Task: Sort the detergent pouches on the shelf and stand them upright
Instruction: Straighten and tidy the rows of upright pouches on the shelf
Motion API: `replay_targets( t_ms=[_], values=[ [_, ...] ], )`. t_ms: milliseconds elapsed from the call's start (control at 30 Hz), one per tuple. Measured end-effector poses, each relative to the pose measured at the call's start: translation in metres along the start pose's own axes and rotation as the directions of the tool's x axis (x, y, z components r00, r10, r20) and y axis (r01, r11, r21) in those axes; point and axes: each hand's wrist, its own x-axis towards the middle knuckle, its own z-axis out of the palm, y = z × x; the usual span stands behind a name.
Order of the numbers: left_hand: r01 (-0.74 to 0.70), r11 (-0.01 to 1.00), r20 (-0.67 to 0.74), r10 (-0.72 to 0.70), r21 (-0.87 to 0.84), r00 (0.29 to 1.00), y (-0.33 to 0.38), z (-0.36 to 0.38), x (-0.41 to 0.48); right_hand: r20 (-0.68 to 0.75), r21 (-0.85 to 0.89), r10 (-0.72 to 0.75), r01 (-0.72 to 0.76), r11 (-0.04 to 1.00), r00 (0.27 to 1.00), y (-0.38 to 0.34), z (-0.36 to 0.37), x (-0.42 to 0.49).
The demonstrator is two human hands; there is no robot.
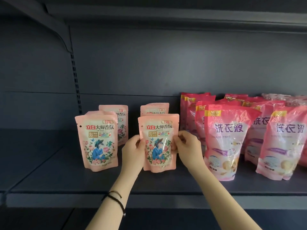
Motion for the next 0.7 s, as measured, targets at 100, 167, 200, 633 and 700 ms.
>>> replay_targets(
  t_ms=[100,167,200,633,700],
  values=[
    [0.005,1.000,-0.055,-0.006,-0.023,0.998,-0.004,0.008,0.023,-0.031,-0.013,-0.001,0.001,1.000,1.000,0.001,0.010,0.021],
    [0.010,1.000,-0.069,-0.010,-0.001,0.998,-0.007,0.014,0.037,-0.021,-0.010,0.025,-0.025,1.000,0.999,0.005,0.017,0.034],
    [0.016,1.000,-0.069,-0.015,0.012,0.998,-0.009,0.018,0.043,-0.019,-0.017,0.042,-0.042,0.999,0.999,0.007,0.020,0.040],
    [-0.007,1.000,-0.092,0.007,-0.005,0.996,-0.022,0.025,0.059,0.169,-0.047,0.054,-0.047,0.998,0.984,0.016,0.022,0.057],
    [-0.015,1.000,-0.108,0.013,-0.024,0.994,-0.020,0.023,0.055,0.181,-0.088,0.053,-0.037,0.995,0.982,0.017,0.018,0.053]
  ],
)
